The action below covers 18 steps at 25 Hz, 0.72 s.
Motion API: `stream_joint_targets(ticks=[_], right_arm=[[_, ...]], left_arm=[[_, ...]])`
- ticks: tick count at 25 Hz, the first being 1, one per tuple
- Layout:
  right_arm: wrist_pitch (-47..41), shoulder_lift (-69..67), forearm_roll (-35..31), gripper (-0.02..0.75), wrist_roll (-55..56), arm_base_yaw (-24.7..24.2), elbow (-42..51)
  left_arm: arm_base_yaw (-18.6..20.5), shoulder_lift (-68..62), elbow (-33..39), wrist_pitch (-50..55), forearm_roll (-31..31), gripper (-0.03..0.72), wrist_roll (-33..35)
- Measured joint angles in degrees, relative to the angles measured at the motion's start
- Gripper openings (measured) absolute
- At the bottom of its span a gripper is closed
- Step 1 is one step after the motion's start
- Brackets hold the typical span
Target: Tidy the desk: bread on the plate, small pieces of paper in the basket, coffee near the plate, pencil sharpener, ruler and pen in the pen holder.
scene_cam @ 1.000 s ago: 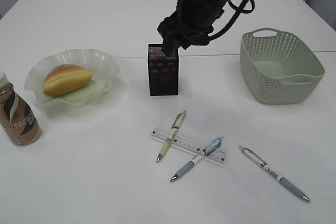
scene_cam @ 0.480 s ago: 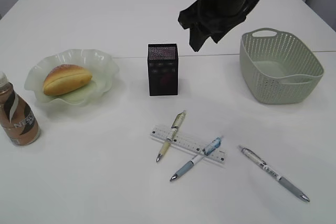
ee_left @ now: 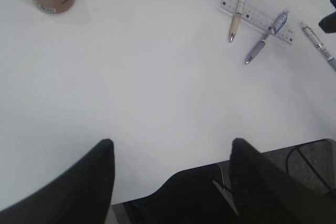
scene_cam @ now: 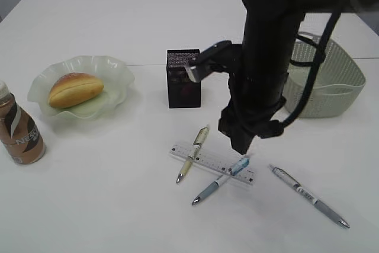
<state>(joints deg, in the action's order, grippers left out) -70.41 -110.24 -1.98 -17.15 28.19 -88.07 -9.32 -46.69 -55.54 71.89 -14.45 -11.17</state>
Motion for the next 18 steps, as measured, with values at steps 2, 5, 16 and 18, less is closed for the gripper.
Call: stream_joint_targets(ticks=[2, 5, 16, 18], right_arm=[[0.0, 0.0, 0.4, 0.428, -2.2, 0.1, 2.4], [0.2, 0.0, 0.9, 0.428, -4.5, 0.1, 3.4], [2.2, 0.2, -5.5, 0.448, -12.0, 0.1, 3.6], [4.0, 0.2, -4.6, 0.494, -13.2, 0.1, 3.6]], left_arm=[[0.0, 0.0, 0.0, 0.0, 0.1, 0.497, 0.0], [0.0, 0.0, 0.0, 0.0, 0.1, 0.497, 0.0], [0.0, 0.0, 0.0, 0.0, 0.1, 0.497, 0.0], [0.0, 0.0, 0.0, 0.0, 0.2, 0.497, 0.2]])
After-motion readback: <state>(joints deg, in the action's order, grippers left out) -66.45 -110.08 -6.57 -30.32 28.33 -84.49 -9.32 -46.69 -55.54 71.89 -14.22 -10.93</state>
